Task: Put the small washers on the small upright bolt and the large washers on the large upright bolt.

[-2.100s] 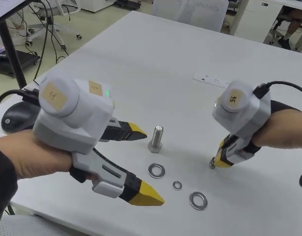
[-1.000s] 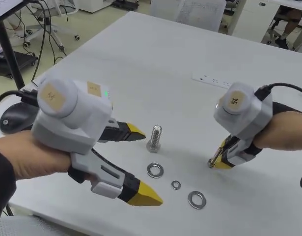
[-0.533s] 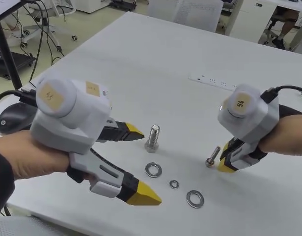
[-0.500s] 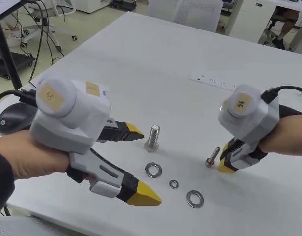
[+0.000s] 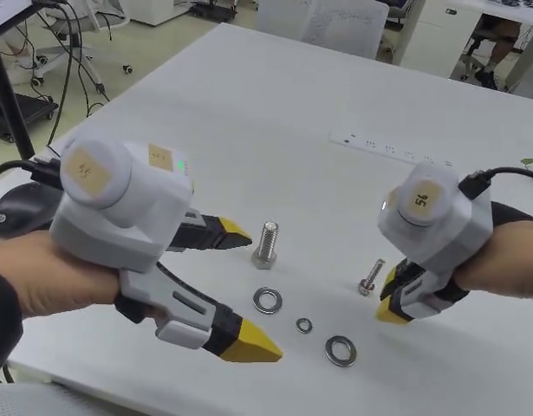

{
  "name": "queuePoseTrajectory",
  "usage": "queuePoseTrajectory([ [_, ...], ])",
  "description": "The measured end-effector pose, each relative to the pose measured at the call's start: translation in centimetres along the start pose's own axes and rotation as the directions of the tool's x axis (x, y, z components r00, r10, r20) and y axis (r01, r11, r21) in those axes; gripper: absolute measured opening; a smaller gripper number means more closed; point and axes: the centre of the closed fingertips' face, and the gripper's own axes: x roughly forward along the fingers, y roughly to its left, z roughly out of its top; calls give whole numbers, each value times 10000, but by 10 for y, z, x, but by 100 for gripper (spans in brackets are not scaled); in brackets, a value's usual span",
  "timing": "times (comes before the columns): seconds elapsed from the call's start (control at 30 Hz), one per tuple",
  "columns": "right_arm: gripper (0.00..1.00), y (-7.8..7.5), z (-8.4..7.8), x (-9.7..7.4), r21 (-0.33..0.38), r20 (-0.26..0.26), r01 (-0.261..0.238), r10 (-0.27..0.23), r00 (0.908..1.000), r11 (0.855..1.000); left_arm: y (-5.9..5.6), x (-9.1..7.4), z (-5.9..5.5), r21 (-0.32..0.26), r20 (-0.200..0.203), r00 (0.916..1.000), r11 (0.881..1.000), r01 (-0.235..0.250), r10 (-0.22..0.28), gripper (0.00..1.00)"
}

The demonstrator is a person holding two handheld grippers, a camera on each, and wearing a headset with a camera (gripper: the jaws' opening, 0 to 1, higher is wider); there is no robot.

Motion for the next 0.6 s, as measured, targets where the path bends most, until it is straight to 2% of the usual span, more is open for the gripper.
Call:
queuePoseTrajectory([
  [0.3,16,20,14,0,-364,189,-267,274,9994,9990,0,-1,0,17,-14,10000,10000,0,1,80],
  [0.6,17,37,36,5,-944,319,-508,540,9980,9942,0,-1,-1,37,-10,10000,10000,-20,20,80],
])
